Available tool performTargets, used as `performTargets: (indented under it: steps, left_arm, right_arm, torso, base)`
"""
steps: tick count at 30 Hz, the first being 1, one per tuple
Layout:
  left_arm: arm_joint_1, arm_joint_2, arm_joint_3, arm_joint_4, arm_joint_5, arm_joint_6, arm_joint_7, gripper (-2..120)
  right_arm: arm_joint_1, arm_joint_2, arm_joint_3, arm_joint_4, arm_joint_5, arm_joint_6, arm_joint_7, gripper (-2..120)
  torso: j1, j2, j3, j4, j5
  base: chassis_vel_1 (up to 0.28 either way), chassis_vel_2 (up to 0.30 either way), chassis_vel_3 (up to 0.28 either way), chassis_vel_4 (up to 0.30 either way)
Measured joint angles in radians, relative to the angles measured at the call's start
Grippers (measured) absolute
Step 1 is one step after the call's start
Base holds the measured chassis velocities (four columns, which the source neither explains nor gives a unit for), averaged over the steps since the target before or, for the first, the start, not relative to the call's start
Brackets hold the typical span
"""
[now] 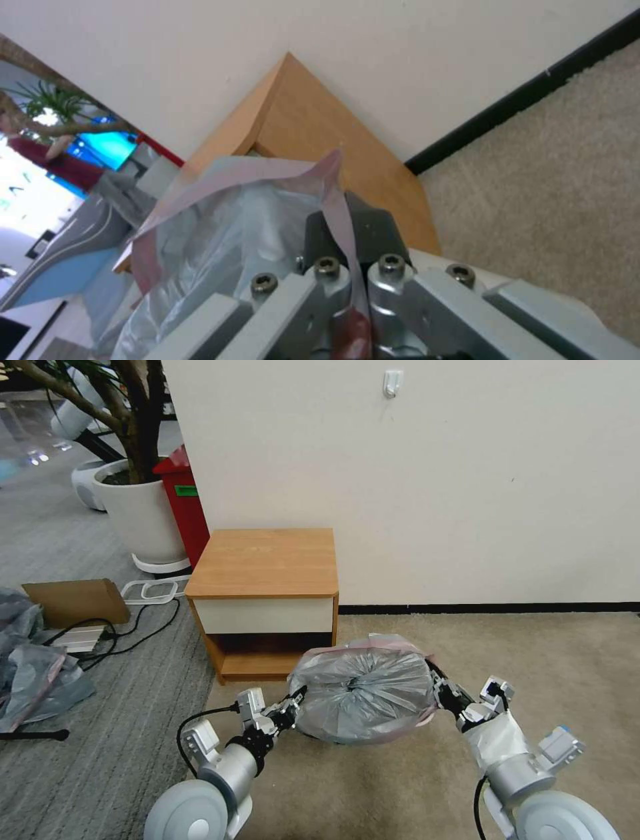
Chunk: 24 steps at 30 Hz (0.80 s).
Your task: Pick up the garbage bag from the table and place it over the trash can.
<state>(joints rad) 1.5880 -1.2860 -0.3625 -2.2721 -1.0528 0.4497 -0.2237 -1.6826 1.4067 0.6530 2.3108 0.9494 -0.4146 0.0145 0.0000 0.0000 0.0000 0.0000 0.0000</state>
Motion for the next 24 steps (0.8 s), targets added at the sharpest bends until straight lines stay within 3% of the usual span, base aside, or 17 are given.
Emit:
performTargets:
  steps: [11, 14, 17, 20, 22, 24]
  left_arm:
    - [-0.012, -0.008, -0.016, 0.026, -0.167, 0.009, -0.015, 9]
    - [-0.019, -0.009, -0.023, 0.042, -0.214, 0.043, -0.017, 9]
    - [-0.017, -0.005, -0.026, 0.049, -0.2, 0.063, 0.005, 9]
    - [-0.008, 0.005, -0.032, 0.064, -0.077, 0.094, 0.097, 9]
    - [-0.008, 0.005, -0.032, 0.064, -0.077, 0.094, 0.097, 9]
    - [0.0, 0.016, -0.032, 0.066, 0.001, 0.104, 0.163, 9]
  right_arm:
    - [-0.008, -0.003, -0.023, -0.022, 0.037, -0.019, -0.029, 0]
    - [0.003, -0.001, -0.031, -0.026, 0.123, -0.048, -0.015, 0]
    - [0.013, 0.0, -0.031, -0.028, 0.201, -0.073, 0.015, 0]
    - [0.024, -0.004, -0.013, -0.037, 0.3, -0.097, 0.048, 0]
    - [0.024, -0.004, -0.013, -0.037, 0.3, -0.097, 0.048, 0]
    - [0.035, -0.013, 0.01, -0.058, 0.358, -0.112, 0.07, 0]
  torso:
    - [0.0, 0.0, 0.0, 0.0, -0.0001]
    - [0.0, 0.0, 0.0, 0.0, -0.0001]
    - [0.0, 0.0, 0.0, 0.0, 0.0]
    - [0.0, 0.0, 0.0, 0.0, -0.0001]
    - [0.0, 0.0, 0.0, 0.0, -0.0001]
    - [0.0, 0.0, 0.0, 0.0, 0.0001]
  base:
    - [0.0, 0.0, 0.0, 0.0]
    - [0.0, 0.0, 0.0, 0.0]
    - [0.0, 0.0, 0.0, 0.0]
    - [0.0, 0.0, 0.0, 0.0]
    - [0.0, 0.0, 0.0, 0.0]
    - [0.0, 0.0, 0.0, 0.0]
